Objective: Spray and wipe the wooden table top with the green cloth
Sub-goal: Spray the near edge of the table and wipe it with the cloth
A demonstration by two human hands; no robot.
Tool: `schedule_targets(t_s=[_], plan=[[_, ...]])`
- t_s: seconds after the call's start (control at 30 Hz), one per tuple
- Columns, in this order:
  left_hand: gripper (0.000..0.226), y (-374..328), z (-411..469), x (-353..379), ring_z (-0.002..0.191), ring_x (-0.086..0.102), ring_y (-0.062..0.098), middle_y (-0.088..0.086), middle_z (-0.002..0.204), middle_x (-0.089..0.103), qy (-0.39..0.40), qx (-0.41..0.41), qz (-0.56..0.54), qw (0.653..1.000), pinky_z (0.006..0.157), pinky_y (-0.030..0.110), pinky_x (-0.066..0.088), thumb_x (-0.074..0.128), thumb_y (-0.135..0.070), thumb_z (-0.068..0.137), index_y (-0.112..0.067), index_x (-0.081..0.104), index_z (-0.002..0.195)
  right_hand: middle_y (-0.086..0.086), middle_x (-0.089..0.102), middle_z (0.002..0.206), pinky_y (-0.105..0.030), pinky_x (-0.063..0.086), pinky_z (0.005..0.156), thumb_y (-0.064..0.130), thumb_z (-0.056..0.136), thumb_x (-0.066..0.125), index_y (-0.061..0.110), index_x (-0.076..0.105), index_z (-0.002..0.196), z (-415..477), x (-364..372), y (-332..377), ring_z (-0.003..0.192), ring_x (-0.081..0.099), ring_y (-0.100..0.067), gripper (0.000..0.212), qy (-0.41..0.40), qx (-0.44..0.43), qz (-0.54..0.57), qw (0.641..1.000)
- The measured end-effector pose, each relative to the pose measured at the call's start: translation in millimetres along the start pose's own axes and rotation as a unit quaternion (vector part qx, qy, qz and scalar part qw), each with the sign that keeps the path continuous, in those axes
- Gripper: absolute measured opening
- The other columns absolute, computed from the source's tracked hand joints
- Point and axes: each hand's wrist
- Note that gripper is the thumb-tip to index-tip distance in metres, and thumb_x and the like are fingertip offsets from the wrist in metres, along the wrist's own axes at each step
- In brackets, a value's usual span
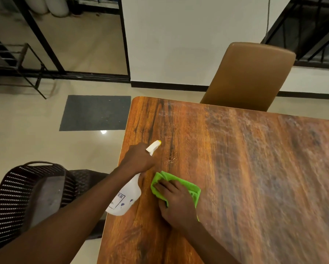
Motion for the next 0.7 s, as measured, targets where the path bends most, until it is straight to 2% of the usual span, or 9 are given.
schedule_targets(t_s=[0.1,0.23,0.37,0.53,0.63,0.7], plan=[[0.034,5,6,-4,0.075,0.059,0.027,0.013,0.090,0.059,-0.008,-0.002,-0.007,1.000,0.051,0.026,0.039,0.068,-0.013,0.078,-0.002,0.060,0.110,0.008,0.062,0.125,-0.035,0.051,0.085,0.028,0.075,0.065,0.026,0.064,0.121,25,4,-10,0.109,0.056,-0.019,0.046,0.017,-0.017,-0.036,0.999],[0.031,6,12,-4,0.080,0.061,0.030,0.019,0.100,0.064,-0.022,0.003,-0.013,1.000,0.052,0.026,0.038,0.067,-0.013,0.080,-0.002,0.061,0.108,0.003,0.062,0.126,-0.040,0.053,0.083,0.023,0.076,0.069,0.023,0.064,0.122,65,1,-20,0.110,0.059,-0.026,0.046,0.025,0.010,-0.044,0.999],[0.033,6,18,-5,0.089,0.063,0.034,0.020,0.101,0.063,-0.027,0.003,-0.020,0.999,0.051,0.025,0.036,0.069,-0.013,0.080,-0.001,0.060,0.110,0.002,0.065,0.122,-0.036,0.054,0.080,0.018,0.074,0.073,0.021,0.067,0.117,71,-2,-19,0.107,0.060,-0.024,0.044,0.021,0.000,-0.031,0.999],[0.033,2,25,-5,0.068,0.058,0.023,0.011,0.085,0.057,0.009,-0.012,-0.020,1.000,0.051,0.025,0.039,0.071,-0.013,0.078,-0.002,0.059,0.107,0.004,0.065,0.118,-0.030,0.052,0.083,0.017,0.073,0.067,0.021,0.068,0.114,47,3,-19,0.104,0.055,-0.018,0.042,0.015,-0.068,0.001,0.998],[0.035,2,30,-4,0.072,0.058,0.024,0.010,0.086,0.057,0.015,-0.020,-0.020,0.999,0.053,0.026,0.040,0.071,-0.015,0.077,-0.004,0.058,0.109,0.003,0.067,0.116,-0.031,0.054,0.079,0.013,0.070,0.074,0.021,0.070,0.111,68,0,-27,0.103,0.060,-0.021,0.043,0.003,-0.042,-0.008,0.999],[0.036,3,33,-3,0.072,0.057,0.022,0.007,0.081,0.055,0.017,-0.023,-0.024,0.999,0.053,0.025,0.039,0.071,-0.016,0.078,-0.002,0.058,0.109,-0.002,0.067,0.117,-0.036,0.055,0.076,0.014,0.076,0.066,0.016,0.070,0.112,91,-4,-35,0.104,0.061,-0.026,0.037,-0.004,-0.012,0.007,1.000]])
Point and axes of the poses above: each hand's wrist, its own z-axis towards the middle knuckle, its own x-axis out of the palm, y = z × x
